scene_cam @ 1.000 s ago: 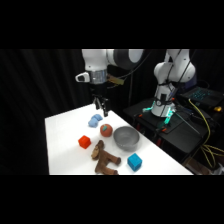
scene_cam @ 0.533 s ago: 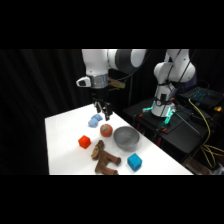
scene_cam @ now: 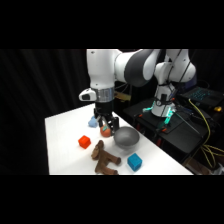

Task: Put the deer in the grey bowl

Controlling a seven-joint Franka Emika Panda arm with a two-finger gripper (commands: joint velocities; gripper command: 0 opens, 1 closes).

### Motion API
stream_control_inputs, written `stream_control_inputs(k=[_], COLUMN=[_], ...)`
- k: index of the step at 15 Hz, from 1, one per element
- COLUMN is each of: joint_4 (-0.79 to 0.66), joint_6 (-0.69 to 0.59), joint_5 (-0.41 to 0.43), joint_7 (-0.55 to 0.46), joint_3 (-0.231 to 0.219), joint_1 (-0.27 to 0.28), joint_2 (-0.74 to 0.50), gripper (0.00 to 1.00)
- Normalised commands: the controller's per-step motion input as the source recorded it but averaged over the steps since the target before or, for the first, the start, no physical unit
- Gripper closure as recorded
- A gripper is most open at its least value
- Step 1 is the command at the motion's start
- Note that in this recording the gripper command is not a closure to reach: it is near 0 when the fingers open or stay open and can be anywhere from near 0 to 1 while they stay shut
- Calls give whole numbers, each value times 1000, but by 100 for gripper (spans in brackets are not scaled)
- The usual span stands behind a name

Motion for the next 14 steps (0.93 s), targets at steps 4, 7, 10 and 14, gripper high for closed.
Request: stream_control_inputs(k=[4, 7, 10, 14], joint_4=[337, 380, 320, 255], joint_6=[287, 181, 141, 103], joint_5=[-35, -79, -141, -105], joint_7=[-185, -127, -112, -144], joint_3=[27, 25, -6, -16], joint_1=[29, 27, 34, -5], joint_2=[443, 430, 362, 303], gripper=[0, 0, 0, 0])
